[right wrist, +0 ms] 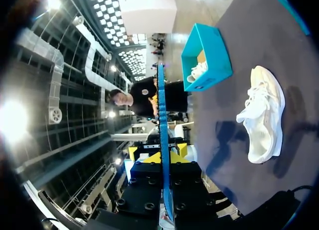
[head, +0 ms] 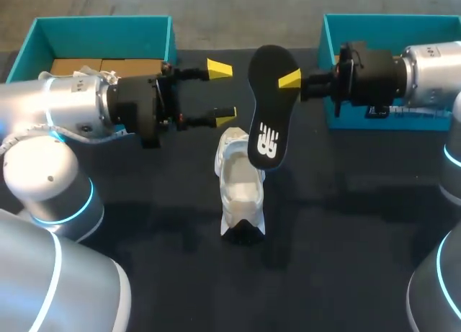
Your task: Take the shoe out of the shoebox, open the shoe tongue, remove and reinsert the insole, then place the shoe into the shoebox
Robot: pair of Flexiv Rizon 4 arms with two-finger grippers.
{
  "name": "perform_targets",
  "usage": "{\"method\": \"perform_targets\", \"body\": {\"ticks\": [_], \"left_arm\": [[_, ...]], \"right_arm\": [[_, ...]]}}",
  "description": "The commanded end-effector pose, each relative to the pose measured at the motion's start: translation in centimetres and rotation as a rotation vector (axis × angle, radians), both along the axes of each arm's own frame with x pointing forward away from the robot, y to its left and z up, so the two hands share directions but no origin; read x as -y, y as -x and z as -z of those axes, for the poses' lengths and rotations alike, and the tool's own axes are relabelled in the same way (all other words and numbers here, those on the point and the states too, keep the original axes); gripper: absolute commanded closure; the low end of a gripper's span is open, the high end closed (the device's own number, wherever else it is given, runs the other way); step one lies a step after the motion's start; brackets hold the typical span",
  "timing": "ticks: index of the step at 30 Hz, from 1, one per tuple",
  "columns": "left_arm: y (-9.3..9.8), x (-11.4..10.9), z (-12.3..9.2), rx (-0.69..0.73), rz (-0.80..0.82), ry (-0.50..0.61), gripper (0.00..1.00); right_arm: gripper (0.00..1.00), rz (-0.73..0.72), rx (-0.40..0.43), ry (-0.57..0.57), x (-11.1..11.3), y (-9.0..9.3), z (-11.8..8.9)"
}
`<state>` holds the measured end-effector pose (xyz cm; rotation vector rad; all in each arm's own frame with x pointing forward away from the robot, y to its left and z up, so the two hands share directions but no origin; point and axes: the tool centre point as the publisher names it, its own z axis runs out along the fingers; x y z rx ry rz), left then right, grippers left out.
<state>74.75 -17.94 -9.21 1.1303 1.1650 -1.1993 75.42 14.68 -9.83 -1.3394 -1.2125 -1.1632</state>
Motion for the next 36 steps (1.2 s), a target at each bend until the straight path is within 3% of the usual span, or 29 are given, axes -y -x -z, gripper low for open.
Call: {"method": "perform_targets", "body": {"ticks": [1,4,10,15,20,21,22,36], "left_arm": [[-0.8,0.7,-0.1,-0.002,0.015,-0.009,0.00],[-1.0,1.0,0.0,-0.010,0.019,-0.014,0.00],[-1.3,2.3,0.1,-0.022,0.035,-0.009,0.15],[-1.5,3.3,0.2,-0.028,0.039,-0.005,0.16],[-1.6,3.7,0.2,-0.033,0.040,0.003,0.24],[-1.7,3.9,0.1,-0.039,0.037,0.008,0.35],[-1.7,3.9,0.1,-0.040,0.037,0.009,0.40],[-1.8,4.0,0.5,-0.075,0.004,0.012,0.58]], "right_arm": [[1.00,0.005,-0.002,0.004,-0.2,0.1,0.1],[1.00,0.002,-0.003,0.007,-0.3,0.1,0.3],[1.00,-0.009,-0.007,0.008,-0.8,0.2,0.4],[1.00,-0.020,-0.006,0.016,-1.2,0.3,0.5],[1.00,-0.020,-0.009,0.019,-1.3,0.4,0.7],[1.00,-0.019,-0.010,0.019,-1.3,0.4,0.8],[1.00,-0.017,-0.010,0.018,-1.3,0.4,0.8],[1.00,-0.011,-0.004,0.011,-1.1,0.5,0.7]]}}
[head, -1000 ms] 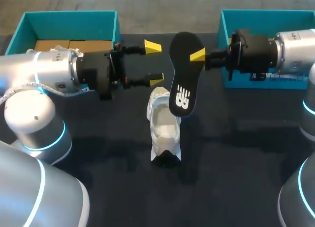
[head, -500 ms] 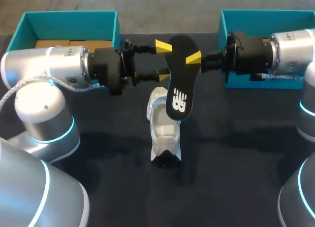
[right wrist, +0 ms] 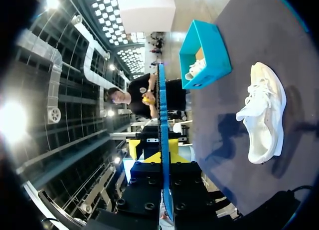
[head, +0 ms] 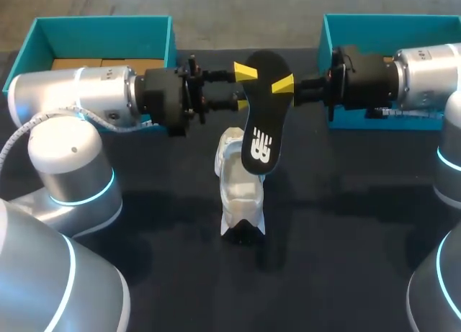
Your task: Take the shoe out of the shoebox, open the shoe tongue, remove and reinsert the insole, then place the shoe into the shoebox
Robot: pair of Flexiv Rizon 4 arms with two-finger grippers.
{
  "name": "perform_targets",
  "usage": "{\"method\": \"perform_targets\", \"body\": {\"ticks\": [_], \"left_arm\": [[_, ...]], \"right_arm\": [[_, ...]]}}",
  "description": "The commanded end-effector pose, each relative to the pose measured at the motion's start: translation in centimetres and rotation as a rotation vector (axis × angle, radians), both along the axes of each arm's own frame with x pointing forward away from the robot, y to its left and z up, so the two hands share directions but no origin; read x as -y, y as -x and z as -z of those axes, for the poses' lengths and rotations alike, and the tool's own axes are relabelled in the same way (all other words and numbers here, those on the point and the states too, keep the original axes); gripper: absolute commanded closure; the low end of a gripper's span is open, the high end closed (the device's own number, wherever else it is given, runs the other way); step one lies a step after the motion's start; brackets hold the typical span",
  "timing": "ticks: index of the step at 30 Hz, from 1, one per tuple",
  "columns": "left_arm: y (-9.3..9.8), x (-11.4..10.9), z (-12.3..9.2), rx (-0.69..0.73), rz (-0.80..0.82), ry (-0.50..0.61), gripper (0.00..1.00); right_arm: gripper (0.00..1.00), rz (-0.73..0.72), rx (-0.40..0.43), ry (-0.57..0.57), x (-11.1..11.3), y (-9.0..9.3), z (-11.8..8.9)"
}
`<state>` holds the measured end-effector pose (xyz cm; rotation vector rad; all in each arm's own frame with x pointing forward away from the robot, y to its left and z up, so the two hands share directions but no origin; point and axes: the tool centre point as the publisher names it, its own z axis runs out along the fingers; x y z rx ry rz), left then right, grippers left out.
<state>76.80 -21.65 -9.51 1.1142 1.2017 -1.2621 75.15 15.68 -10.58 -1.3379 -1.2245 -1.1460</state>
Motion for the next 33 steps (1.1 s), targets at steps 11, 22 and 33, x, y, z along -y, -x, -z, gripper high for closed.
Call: {"method": "perform_targets", "body": {"ticks": [11,22,33], "left_arm": [[0.5,0.8,0.7,-0.017,-0.001,-0.004,0.70],[0.6,0.9,1.0,-0.027,-0.008,-0.018,0.94],[0.6,1.4,1.1,-0.035,-0.007,-0.039,1.00]], "right_arm": [[1.00,0.005,-0.004,-0.001,0.0,0.6,0.0],[1.00,-0.003,-0.004,-0.006,0.0,0.6,0.0],[1.00,-0.001,-0.005,-0.011,0.0,0.7,0.1]]}}
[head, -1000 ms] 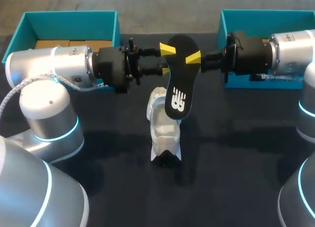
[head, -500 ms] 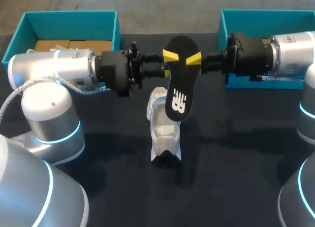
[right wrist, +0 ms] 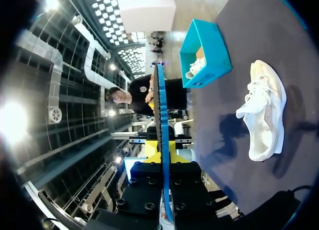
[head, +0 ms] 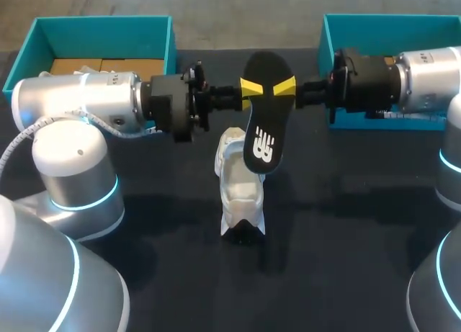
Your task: Take the shoe out of the shoebox, open the shoe tongue, remove and reinsert the insole, then place the shoe into the shoebox
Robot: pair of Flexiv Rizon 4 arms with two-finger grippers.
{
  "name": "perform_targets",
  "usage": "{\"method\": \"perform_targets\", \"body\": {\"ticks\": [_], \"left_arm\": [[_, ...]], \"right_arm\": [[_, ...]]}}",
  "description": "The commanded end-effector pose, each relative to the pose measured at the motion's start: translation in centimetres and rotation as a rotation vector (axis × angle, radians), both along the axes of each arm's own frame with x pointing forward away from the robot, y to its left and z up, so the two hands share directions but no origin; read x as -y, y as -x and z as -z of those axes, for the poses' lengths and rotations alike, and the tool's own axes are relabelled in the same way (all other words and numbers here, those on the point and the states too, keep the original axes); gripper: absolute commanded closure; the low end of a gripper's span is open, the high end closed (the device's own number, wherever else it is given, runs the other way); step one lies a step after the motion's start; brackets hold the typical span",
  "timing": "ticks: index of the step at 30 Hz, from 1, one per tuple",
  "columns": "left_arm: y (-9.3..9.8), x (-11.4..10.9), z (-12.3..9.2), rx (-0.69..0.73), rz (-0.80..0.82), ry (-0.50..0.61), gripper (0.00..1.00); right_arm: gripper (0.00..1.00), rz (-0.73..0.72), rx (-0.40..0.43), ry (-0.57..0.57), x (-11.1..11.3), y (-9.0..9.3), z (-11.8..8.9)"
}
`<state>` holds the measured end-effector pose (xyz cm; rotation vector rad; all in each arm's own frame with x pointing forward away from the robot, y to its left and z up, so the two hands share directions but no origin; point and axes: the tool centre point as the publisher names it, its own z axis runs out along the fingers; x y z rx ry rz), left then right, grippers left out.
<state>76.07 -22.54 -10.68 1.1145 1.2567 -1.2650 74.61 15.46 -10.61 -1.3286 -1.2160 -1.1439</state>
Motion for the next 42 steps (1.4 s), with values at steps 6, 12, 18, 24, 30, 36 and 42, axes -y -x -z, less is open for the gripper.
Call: {"method": "perform_targets", "body": {"ticks": [6,12,18,24,30,36,42], "left_arm": [[-0.3,0.4,-0.1,-0.001,0.004,-0.012,1.00],[-0.4,0.0,0.0,-0.004,0.009,-0.024,1.00],[-0.1,-0.4,0.1,-0.009,0.014,-0.028,1.00],[0.2,-0.8,0.4,-0.021,0.012,-0.032,1.00],[0.4,-1.1,0.6,-0.030,0.010,-0.036,1.00],[0.6,-1.3,0.6,-0.027,0.018,-0.043,1.00],[0.6,-1.3,0.6,-0.027,0.018,-0.043,1.00]], "right_arm": [[1.00,0.006,-0.002,-0.005,-0.1,0.1,0.1],[0.00,0.014,-0.003,-0.001,0.3,0.1,0.0],[0.00,0.036,-0.006,0.013,1.2,0.1,0.2],[0.00,0.086,-0.003,0.046,3.0,0.4,1.2],[0.00,0.127,-0.016,0.098,4.7,1.3,2.3],[0.00,0.170,-0.048,0.124,6.3,2.4,3.4],[0.00,0.219,-0.048,0.132,7.4,2.9,4.3]]}}
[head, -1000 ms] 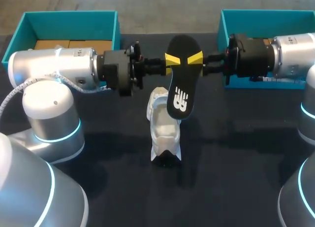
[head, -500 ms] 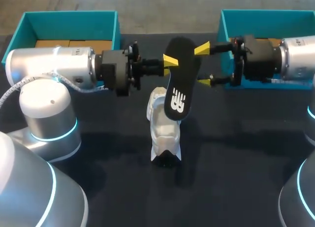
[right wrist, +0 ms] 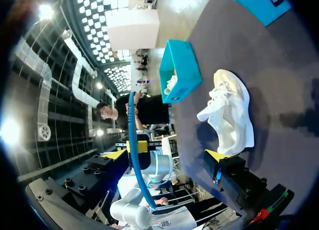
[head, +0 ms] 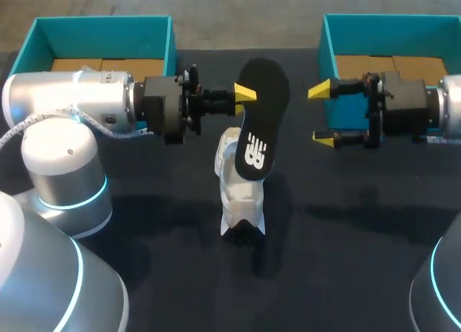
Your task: Take the shoe out of the shoebox, open the shoe tongue, remove and reinsert the insole, then place the shoe into the shoebox
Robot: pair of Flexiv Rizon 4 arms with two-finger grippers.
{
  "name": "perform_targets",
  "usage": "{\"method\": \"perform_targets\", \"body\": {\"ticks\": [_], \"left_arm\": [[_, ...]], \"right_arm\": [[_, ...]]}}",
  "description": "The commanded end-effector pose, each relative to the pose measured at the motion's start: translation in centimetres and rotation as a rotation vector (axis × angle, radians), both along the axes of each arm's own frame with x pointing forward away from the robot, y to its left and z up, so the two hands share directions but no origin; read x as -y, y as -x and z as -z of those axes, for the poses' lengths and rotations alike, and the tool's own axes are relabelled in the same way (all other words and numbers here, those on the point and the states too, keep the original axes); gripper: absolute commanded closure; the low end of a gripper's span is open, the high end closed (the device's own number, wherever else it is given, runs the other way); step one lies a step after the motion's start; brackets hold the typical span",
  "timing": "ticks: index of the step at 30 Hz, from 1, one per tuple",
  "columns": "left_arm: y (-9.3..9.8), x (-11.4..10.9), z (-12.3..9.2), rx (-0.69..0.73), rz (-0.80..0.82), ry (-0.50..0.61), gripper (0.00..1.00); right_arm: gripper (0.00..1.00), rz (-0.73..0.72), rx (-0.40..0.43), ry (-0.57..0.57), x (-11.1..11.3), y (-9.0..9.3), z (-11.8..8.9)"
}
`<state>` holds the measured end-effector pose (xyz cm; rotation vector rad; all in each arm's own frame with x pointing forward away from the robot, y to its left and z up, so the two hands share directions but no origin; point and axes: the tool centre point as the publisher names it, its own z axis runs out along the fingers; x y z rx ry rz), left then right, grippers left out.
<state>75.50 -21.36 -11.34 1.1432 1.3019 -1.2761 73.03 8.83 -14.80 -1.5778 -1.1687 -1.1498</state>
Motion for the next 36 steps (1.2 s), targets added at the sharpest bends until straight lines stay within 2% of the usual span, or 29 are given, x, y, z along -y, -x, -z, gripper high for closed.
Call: {"method": "perform_targets", "body": {"ticks": [1,20,26,32,36], "left_arm": [[0.0,-0.1,0.0,0.001,0.001,-0.001,1.00],[0.0,-0.1,0.0,0.001,0.001,-0.001,1.00],[0.0,-0.1,0.0,0.001,0.001,-0.001,1.00],[0.0,-0.1,0.0,0.001,0.001,-0.001,1.00],[0.0,-0.1,0.0,0.001,0.001,-0.001,1.00]], "right_arm": [[0.00,0.049,0.014,0.004,0.7,1.3,0.1],[0.00,0.049,0.014,0.004,0.7,1.3,0.1],[0.00,0.075,0.049,0.148,1.7,2.4,3.1],[0.00,0.092,0.072,0.179,2.5,2.9,4.8],[0.00,0.059,0.104,0.243,2.5,3.4,6.2]]}}
